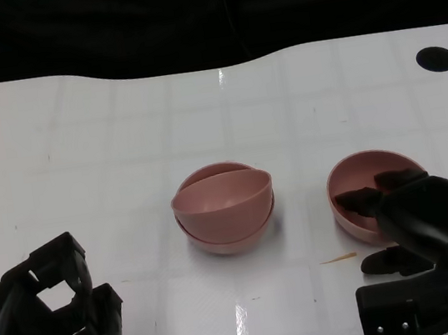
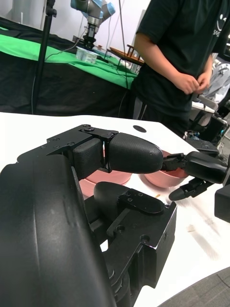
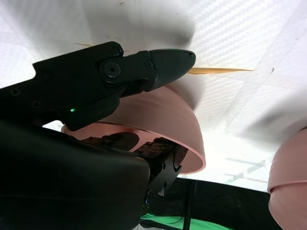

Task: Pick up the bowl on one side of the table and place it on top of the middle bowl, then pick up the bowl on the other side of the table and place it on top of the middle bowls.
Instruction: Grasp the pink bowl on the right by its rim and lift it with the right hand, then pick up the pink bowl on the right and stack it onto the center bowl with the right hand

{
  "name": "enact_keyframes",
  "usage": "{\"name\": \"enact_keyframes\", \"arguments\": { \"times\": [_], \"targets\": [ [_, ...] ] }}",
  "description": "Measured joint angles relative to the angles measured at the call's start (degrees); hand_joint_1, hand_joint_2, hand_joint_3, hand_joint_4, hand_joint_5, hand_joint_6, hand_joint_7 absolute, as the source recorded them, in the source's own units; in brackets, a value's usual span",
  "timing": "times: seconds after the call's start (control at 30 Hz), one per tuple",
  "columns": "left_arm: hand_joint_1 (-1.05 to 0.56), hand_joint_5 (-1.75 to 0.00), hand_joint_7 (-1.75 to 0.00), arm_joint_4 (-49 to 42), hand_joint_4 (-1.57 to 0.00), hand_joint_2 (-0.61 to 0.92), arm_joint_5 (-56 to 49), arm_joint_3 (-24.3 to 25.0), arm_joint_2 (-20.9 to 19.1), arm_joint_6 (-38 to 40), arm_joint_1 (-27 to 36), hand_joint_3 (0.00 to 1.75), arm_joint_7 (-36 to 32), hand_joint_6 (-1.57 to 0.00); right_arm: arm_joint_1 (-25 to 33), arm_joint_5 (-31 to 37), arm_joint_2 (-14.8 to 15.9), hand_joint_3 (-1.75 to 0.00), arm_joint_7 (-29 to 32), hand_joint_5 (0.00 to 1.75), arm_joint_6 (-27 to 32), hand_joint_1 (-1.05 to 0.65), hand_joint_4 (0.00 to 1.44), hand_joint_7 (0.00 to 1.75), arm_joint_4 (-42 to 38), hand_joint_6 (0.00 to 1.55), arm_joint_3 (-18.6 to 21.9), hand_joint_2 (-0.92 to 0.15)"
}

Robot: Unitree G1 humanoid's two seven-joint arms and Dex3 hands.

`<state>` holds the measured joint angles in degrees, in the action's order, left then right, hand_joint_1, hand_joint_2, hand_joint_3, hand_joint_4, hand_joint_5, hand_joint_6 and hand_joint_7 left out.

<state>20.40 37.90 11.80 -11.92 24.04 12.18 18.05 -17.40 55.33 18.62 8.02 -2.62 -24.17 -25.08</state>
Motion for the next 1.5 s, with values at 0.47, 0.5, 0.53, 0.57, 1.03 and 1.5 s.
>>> {"name": "enact_keyframes", "arguments": {
  "times": [0.47, 0.5, 0.53, 0.57, 1.03, 1.5],
  "targets": [
    [0.31, -1.75, -1.75, 0.2, -1.20, 0.92, -0.4, 0.0, 0.5, -0.9, 0.0, 1.52, 0.0, -0.88, -7.0, -3.9, -0.9, -0.20, 5.5, 0.03, -5.6, -0.63, 0.46, 0.02, -14.7, 0.52, -3.0, -0.92],
    [0.32, -1.75, -1.75, 0.2, -1.20, 0.92, -0.4, 0.0, 0.5, -0.8, 0.0, 1.53, 0.0, -0.88, -7.3, -4.1, -0.9, -0.24, 6.4, 0.56, -6.1, -0.42, 0.64, 0.04, -15.4, 0.78, -3.1, -0.92],
    [0.32, -1.75, -1.75, 0.4, -1.20, 0.92, -0.4, 0.0, 0.5, -0.8, 0.0, 1.53, -0.1, -0.88, -7.5, -4.5, -1.0, -0.26, 8.2, 0.89, -7.2, -0.33, 0.69, 0.06, -16.4, 0.95, -3.2, -0.92],
    [0.32, -1.75, -1.75, 0.6, -1.20, 0.92, -0.4, 0.0, 0.6, -0.7, 0.0, 1.53, -0.2, -0.88, -7.8, -4.7, -1.0, -0.26, 10.9, 1.09, -8.8, -0.27, 0.75, 0.08, -17.8, 1.08, -3.3, -0.92],
    [0.35, -1.75, -1.75, 1.1, -1.22, 0.92, -0.4, 0.0, 0.8, 0.2, 0.0, 1.54, -0.8, -0.89, -9.4, -7.1, -1.0, -0.34, 24.6, 1.75, -19.4, -0.18, 0.74, 1.75, -25.5, 0.56, -4.4, -0.92],
    [0.36, -1.75, -1.75, 1.2, -1.23, 0.92, -1.3, -0.1, 1.5, 0.1, 0.0, 1.56, -1.0, -0.90, -7.8, -9.1, 3.7, -0.39, 17.9, 1.75, -23.7, -0.22, 0.80, 1.75, -8.6, 0.55, -2.2, -0.92]
  ]
}}
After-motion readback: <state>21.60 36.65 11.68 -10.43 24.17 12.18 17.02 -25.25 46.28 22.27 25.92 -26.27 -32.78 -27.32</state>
